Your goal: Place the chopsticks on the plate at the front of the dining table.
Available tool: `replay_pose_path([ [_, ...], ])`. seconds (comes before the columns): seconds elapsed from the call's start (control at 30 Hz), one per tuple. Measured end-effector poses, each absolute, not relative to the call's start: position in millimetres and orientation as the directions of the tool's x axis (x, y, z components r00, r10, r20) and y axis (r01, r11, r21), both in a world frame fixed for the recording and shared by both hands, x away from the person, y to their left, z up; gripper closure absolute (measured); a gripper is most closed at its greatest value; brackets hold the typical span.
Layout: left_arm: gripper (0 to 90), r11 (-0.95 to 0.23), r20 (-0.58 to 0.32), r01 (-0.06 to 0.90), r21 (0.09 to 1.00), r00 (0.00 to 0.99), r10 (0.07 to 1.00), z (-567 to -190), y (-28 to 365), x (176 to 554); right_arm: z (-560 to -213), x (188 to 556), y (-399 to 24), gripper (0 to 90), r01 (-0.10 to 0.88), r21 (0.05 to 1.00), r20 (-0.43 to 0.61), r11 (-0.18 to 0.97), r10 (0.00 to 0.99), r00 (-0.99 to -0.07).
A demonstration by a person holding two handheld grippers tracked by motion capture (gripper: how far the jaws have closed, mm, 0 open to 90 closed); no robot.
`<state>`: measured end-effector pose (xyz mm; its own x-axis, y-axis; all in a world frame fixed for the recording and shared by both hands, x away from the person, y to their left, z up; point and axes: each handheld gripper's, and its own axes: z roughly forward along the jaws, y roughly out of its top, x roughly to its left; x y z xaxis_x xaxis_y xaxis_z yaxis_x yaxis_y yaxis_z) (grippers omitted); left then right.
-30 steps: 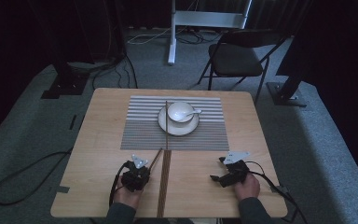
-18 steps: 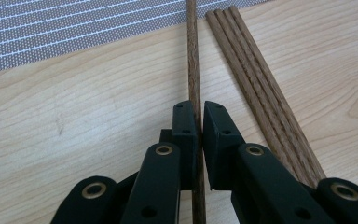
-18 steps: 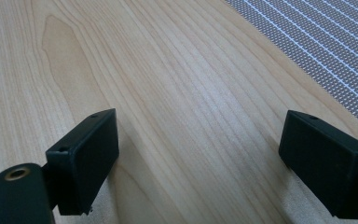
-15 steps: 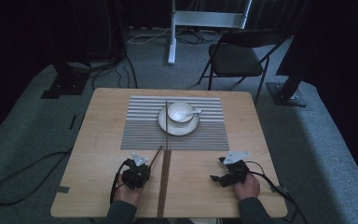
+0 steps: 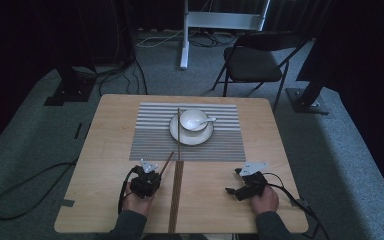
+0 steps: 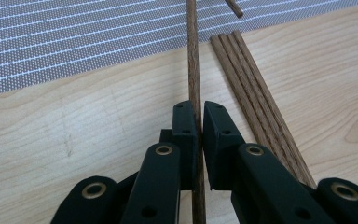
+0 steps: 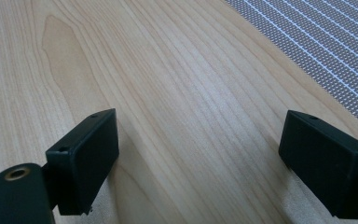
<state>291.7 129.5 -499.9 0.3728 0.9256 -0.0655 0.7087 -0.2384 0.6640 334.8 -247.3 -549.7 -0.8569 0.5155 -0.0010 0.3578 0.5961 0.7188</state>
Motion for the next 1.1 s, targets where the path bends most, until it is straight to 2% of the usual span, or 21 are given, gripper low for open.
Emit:
replay_pose_path([
  [1.1, 84.2, -0.143, -0.147, 0.707, 0.693, 0.332, 0.932, -482, 137, 320, -550, 335, -247, 11.3, 0.357, 0.719, -0.001, 0.596, 0.515, -0.857],
])
